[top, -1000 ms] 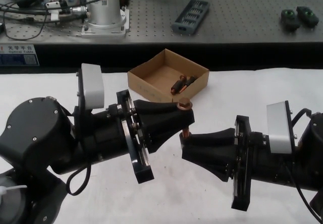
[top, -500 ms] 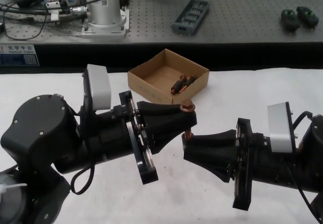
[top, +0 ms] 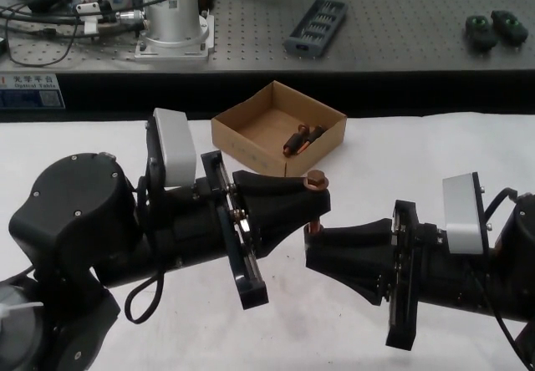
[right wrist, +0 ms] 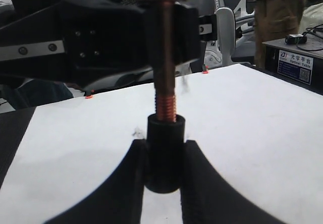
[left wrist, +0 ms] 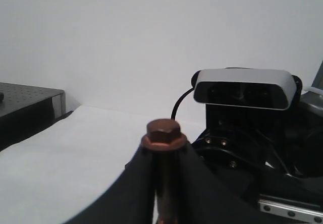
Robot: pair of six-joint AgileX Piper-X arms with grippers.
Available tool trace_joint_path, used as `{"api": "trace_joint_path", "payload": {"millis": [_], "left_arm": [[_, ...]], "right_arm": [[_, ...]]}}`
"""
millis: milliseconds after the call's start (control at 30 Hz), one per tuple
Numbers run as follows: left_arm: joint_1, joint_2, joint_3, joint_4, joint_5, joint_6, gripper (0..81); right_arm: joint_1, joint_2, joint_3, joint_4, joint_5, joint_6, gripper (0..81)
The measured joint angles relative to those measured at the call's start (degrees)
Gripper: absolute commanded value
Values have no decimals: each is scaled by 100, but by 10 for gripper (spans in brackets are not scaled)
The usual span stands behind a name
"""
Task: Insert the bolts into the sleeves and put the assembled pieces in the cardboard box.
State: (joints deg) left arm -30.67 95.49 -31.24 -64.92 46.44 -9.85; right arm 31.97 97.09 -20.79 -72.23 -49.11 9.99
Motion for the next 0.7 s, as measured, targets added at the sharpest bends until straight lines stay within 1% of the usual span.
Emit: {"api": "trace_joint_path", "payload": {"millis": [267,467,700], "left_arm": [[0,0,-20,39,-118,-165,6],[0,33,-91,297,95,-407,6],[0,33,-101,354,133,-341,6]], "right_arm": [[0,0,0,-99,55,-297,60],[-25,0,-18,-141,44,-427,60],[-45,0,-18,-130,42,-459,60]]}}
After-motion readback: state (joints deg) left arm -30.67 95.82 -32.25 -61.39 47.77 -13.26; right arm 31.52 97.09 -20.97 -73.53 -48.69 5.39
